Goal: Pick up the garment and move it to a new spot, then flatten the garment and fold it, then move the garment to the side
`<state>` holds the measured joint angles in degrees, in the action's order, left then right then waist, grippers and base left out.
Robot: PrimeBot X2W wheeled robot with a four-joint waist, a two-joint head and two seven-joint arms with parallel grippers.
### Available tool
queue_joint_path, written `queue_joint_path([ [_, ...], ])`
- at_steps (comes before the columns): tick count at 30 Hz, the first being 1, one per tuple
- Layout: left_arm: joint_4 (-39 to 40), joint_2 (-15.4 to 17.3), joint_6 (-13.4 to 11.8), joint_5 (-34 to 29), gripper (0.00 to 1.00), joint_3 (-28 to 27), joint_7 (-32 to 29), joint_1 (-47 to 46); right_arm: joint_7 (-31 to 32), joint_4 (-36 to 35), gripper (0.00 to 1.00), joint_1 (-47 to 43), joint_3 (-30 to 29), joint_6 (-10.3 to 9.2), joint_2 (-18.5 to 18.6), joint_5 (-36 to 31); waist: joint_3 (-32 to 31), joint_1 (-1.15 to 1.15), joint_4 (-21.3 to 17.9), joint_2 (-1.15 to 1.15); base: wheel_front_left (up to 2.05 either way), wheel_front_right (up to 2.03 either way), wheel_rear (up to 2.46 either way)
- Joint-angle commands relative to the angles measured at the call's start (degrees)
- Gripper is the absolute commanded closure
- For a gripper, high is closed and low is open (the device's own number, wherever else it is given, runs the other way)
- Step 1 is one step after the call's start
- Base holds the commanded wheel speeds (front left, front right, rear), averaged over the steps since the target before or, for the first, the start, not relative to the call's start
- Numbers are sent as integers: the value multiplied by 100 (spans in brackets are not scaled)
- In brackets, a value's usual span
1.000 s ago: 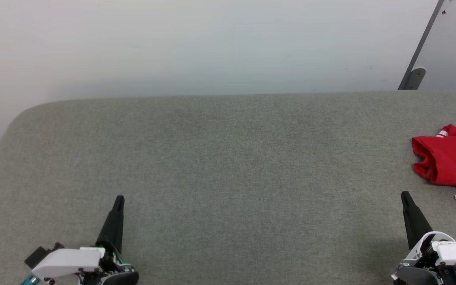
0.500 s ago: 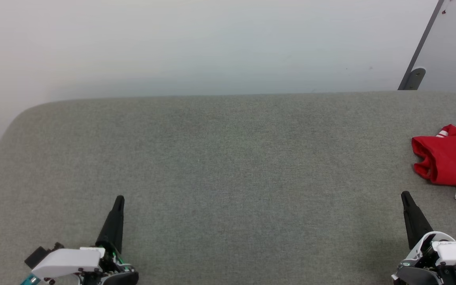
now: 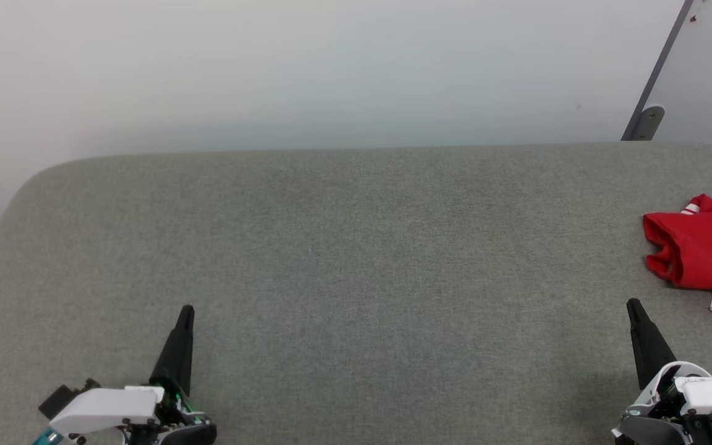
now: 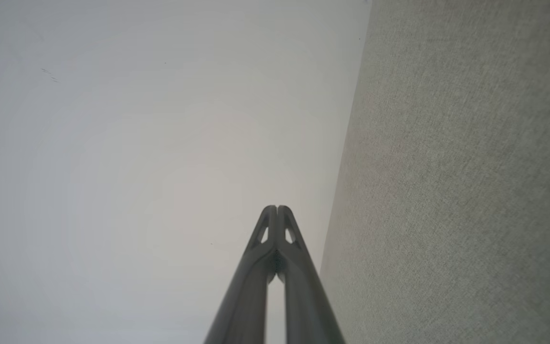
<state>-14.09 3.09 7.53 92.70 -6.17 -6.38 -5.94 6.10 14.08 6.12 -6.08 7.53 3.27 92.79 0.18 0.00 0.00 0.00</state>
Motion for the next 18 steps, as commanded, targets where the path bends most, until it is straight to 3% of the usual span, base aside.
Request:
queue_joint_path([
  [1,-11,-13,-8,-16,100,-18,-11,-65,25,7,100,17,-9,-8,-12,-9,0,0,0,0,0,0,0],
  [18,-11,-17,-8,-26,100,-26,-10,-66,30,7,100,18,-19,-8,-19,-23,0,0,0,0,0,0,0],
])
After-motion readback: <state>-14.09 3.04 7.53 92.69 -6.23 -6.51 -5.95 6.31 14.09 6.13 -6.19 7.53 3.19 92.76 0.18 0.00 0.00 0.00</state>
